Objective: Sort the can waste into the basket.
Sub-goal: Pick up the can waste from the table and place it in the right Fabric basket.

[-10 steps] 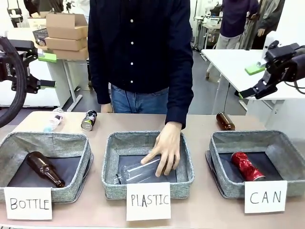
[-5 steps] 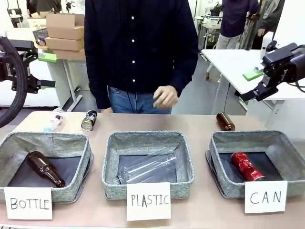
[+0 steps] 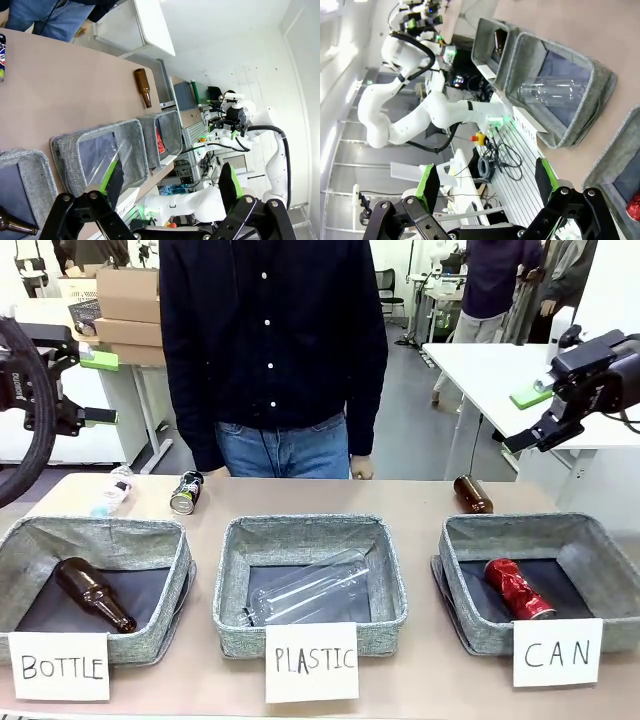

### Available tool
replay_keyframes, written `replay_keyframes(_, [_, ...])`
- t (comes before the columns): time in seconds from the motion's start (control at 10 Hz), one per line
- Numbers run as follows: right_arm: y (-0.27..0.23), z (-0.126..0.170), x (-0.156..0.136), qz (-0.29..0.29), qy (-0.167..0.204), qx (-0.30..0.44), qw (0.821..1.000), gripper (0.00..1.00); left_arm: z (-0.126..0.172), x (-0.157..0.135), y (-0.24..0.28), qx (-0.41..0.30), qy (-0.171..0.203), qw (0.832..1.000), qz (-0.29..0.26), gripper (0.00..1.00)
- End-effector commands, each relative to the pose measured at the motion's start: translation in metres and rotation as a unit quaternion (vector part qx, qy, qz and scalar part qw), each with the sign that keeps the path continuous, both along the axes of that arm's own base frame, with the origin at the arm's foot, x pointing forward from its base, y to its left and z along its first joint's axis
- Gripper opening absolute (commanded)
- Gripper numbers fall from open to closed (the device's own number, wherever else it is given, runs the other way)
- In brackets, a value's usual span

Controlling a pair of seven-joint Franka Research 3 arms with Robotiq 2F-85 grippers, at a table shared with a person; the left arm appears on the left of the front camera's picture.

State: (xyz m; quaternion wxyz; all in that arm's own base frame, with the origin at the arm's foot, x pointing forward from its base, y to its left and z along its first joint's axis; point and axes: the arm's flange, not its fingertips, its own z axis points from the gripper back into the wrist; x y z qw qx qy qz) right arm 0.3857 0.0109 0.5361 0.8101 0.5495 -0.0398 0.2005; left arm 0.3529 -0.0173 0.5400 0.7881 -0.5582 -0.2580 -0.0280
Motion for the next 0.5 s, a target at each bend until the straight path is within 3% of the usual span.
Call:
replay_keyframes(0.0, [-0.001,-0.001,-0.001,0.0,-0.014,-0.003,1.0,1.0,0.0,0.0,0.0,0.0,0.0,1.0,0.0,1.0])
replay_keyframes(0.1, [-0.001,-0.001,-0.001,0.0,-0.014,-0.003,1.0,1.0,-0.004,0.052,-0.017,0.174,0.064,0.982,-0.022,1.0])
replay_keyframes(0.2, [-0.001,-0.001,-0.001,0.0,-0.014,-0.003,1.0,1.0,-0.015,0.087,-0.024,0.235,0.121,0.964,-0.028,1.0])
replay_keyframes(0.3, [-0.001,-0.001,-0.001,0.0,-0.014,-0.003,1.0,1.0,-0.037,0.135,-0.033,0.324,0.186,0.927,-0.024,1.0])
replay_keyframes(0.4, [-0.001,-0.001,-0.001,0.0,-0.014,-0.003,1.0,1.0,-0.062,0.167,-0.042,0.384,0.222,0.896,-0.033,1.0])
